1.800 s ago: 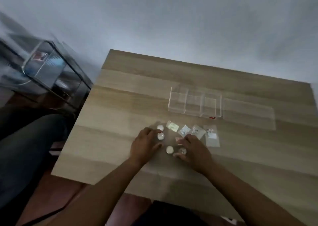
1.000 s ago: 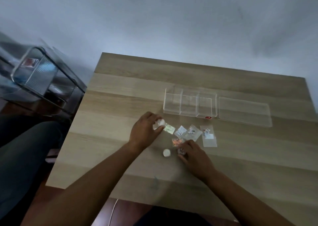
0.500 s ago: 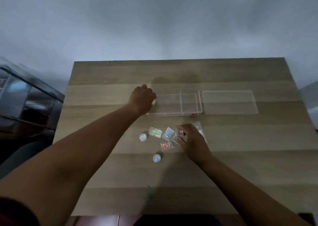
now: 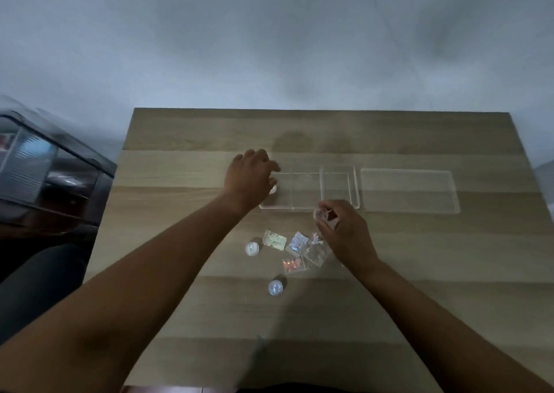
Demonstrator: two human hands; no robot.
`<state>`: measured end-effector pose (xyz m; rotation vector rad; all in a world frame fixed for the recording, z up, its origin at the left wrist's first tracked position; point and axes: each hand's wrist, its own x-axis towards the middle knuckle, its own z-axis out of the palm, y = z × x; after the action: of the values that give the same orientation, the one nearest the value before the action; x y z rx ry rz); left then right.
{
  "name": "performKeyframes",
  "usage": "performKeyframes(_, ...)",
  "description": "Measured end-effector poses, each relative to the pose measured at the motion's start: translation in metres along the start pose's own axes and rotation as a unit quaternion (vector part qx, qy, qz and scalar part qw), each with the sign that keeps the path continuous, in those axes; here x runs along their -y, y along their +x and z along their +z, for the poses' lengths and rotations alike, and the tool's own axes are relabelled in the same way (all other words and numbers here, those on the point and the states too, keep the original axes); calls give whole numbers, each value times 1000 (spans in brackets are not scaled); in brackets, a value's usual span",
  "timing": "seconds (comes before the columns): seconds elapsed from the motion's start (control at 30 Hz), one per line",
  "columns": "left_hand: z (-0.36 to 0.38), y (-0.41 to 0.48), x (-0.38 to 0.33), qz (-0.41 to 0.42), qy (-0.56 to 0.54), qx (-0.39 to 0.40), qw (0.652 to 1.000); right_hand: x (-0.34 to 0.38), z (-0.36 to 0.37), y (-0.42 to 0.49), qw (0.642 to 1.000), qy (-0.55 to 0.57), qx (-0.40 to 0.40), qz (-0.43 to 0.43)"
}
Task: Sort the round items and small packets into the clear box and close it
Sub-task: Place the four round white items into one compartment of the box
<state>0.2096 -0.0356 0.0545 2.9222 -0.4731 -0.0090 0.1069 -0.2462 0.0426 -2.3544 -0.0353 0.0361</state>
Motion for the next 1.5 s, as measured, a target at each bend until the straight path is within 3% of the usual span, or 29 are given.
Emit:
performKeyframes(0.1,-3,-10,7,-166,-179,-46,969,16,-1,31,1000,1,-10,-22)
performKeyframes(0.17,-1,-17,10,-275,-274,-7,922,28,2,53,999,-13,10,-43)
performKeyframes(0.23,3,-23,10,-329,-333,31,883,37,8,74,997,-26,42,-60)
performKeyframes(0.4,14,-34,9,-346,-422,38,837,49,26,113,969,-168,139,-112)
performKeyframes(0.57,15,-34,8,-351,-437,30,827,58,37,125,912,-331,149,-190)
performKeyframes(0.7,15,-34,8,-359,-443,26,821,61,46,127,874,-417,160,-194)
performKeyframes(0.97,13,-35,8,-351,-438,24,827,53,50,121,878,-412,172,-172)
performKeyframes(1.07,12,-38,7,-335,-432,29,837,52,41,111,911,-354,143,-157)
performKeyframes(1.2,7,-55,9,-299,-389,16,871,59,26,70,975,-169,94,-108)
performKeyframes(1.27,5,-71,12,-275,-357,29,892,59,23,40,978,-115,150,-90)
performKeyframes(1.37,5,-102,15,-249,-302,94,915,48,28,-6,955,-116,268,-58)
performKeyframes(1.5,10,-137,8,-191,-236,171,937,33,43,-50,935,-120,333,-22)
